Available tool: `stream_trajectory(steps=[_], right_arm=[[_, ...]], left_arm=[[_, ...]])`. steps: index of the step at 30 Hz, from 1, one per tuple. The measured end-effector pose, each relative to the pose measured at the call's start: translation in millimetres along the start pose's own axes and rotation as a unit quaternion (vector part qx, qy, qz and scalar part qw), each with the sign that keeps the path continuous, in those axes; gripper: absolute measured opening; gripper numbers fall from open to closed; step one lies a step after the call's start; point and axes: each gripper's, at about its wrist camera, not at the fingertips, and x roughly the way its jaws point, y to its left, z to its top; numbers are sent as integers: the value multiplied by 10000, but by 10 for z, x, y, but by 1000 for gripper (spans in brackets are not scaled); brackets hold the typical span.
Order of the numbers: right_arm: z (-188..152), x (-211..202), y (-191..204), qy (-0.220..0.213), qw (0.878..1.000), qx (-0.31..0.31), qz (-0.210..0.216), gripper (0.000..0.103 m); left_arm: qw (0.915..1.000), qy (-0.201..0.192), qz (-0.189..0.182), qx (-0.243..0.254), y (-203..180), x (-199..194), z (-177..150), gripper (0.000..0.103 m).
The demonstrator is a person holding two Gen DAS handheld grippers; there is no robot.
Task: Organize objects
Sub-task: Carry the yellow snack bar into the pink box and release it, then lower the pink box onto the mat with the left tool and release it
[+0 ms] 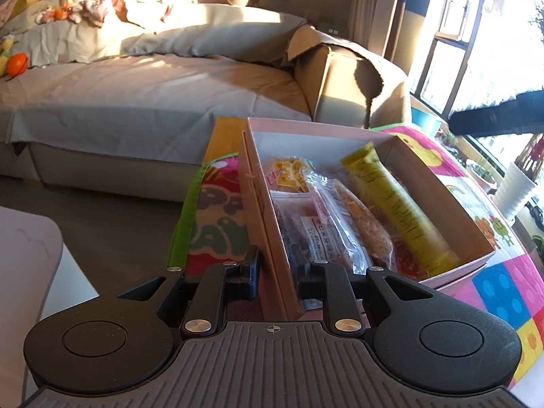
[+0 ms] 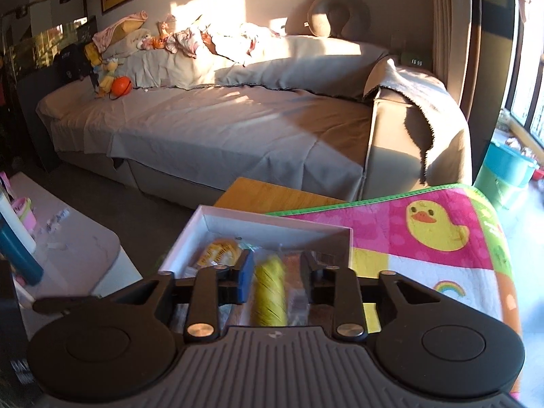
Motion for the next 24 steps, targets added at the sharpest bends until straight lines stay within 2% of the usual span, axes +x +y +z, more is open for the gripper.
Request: stream_trajectory(steps=[2,4,5,9,13,15,18,23,24], right_arm=[[-111,-37,-12,9,9996,-227,-137,47],[-263,-85,-11,59,9986,-466,-236,63],[-350,-107,-19,103,9980,-561,-267,65],[-712,-190,-98,298,9968,-707,-227,66],[-1033,-218,-202,420,9976,-549,17,68],[-1137,-167,-238,495,9976,-477,3,68],[-1197,-79,-274,452,9984,-338,46,69],[-1186,72,-255,116,9988,-216,428,67],[-1182,103,-247,62,9984,-218,528,71]], left_arm=[[10000,1,-1,-2,-2,2,-1,22],[10000,2,-6,-7,-1,3,-2,22],[10000,1,-5,0,-1,2,-3,22],[10000,10,0,-3,-3,2,1,22],[10000,59,35,12,-17,-5,5,21],[10000,59,60,19,-25,-14,2,21],[9999,56,112,-14,-39,-13,1,20],[9994,102,312,110,-105,-11,23,18],[9992,103,350,147,-115,-9,25,18]])
